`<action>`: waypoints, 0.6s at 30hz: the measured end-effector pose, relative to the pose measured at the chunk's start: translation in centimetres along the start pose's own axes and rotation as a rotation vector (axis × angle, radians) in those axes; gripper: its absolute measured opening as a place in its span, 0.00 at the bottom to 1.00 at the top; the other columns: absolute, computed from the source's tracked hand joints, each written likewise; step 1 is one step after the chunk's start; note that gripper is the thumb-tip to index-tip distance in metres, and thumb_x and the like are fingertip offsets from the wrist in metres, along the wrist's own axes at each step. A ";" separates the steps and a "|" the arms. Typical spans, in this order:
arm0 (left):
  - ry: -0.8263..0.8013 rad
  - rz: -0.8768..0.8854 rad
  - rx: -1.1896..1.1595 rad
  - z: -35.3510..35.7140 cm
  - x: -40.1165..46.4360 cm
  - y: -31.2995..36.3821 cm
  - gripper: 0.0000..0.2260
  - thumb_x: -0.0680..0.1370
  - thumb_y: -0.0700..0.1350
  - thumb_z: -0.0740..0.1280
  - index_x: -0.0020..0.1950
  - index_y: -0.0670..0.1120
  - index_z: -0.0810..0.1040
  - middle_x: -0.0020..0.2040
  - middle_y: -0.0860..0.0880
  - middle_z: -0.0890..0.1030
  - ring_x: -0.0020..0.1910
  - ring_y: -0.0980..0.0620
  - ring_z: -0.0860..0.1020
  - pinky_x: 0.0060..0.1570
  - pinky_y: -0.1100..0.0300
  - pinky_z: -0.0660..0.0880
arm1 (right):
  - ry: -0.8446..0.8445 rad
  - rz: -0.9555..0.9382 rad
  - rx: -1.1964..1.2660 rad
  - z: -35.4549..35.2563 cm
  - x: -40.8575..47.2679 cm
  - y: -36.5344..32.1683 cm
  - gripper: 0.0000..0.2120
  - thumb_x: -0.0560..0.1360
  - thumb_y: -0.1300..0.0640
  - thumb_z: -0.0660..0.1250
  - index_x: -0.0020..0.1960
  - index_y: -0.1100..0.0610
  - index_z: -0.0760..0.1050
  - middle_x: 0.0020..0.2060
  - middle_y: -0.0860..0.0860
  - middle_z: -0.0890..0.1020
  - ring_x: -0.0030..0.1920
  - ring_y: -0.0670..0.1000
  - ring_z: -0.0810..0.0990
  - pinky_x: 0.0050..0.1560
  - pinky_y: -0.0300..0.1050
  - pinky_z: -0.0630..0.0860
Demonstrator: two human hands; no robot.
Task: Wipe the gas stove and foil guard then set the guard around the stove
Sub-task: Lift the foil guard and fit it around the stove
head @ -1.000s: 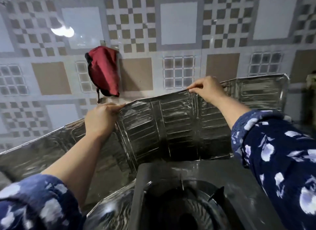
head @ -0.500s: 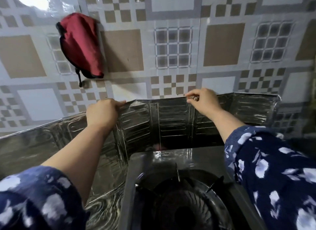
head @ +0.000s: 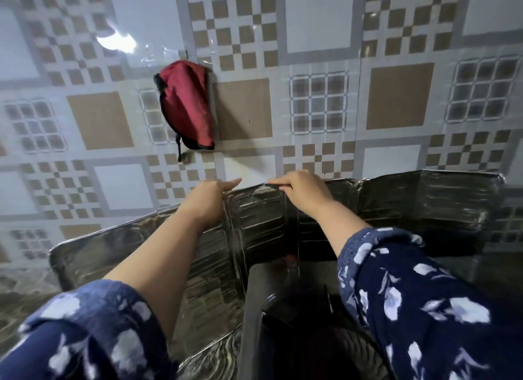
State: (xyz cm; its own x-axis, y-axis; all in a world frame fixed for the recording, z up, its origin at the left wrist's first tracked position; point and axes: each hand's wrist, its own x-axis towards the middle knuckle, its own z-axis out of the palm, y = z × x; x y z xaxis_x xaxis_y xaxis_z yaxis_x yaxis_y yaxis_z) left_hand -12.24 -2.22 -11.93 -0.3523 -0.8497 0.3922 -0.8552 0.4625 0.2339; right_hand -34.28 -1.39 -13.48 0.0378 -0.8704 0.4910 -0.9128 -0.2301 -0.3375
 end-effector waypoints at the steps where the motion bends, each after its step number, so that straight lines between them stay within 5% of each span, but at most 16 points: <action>1: 0.001 0.005 0.057 -0.7 -0.3 -0.4 0.28 0.75 0.33 0.60 0.72 0.55 0.68 0.66 0.45 0.76 0.62 0.45 0.77 0.57 0.52 0.76 | 0.005 0.012 0.004 0.3 0.1 -0.3 0.18 0.80 0.62 0.60 0.61 0.44 0.78 0.64 0.50 0.79 0.63 0.56 0.77 0.60 0.48 0.74; 8: -0.065 -0.035 0.385 -4.4 -3.2 -2.3 0.20 0.80 0.46 0.60 0.66 0.68 0.69 0.60 0.50 0.80 0.55 0.46 0.78 0.42 0.54 0.74 | 0.046 0.088 0.033 0.9 0.0 -1.1 0.18 0.80 0.62 0.57 0.59 0.45 0.79 0.65 0.52 0.78 0.62 0.57 0.77 0.56 0.46 0.74; 18: -0.138 -0.159 0.159 -3.9 -2.1 1.2 0.23 0.77 0.33 0.59 0.67 0.54 0.74 0.62 0.45 0.78 0.52 0.44 0.79 0.43 0.56 0.72 | -0.026 0.186 0.044 -0.9 1.6 -0.7 0.20 0.79 0.64 0.56 0.57 0.46 0.81 0.63 0.49 0.79 0.60 0.56 0.77 0.57 0.48 0.74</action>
State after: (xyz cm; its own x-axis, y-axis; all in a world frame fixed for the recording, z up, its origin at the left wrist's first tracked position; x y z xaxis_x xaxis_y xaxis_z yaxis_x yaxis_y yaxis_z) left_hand -11.03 1.09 -9.05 -0.2478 -0.9402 0.2339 -0.9491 0.2841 0.1364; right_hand -33.93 -2.22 -11.77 -0.1189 -0.9106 0.3958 -0.8866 -0.0821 -0.4553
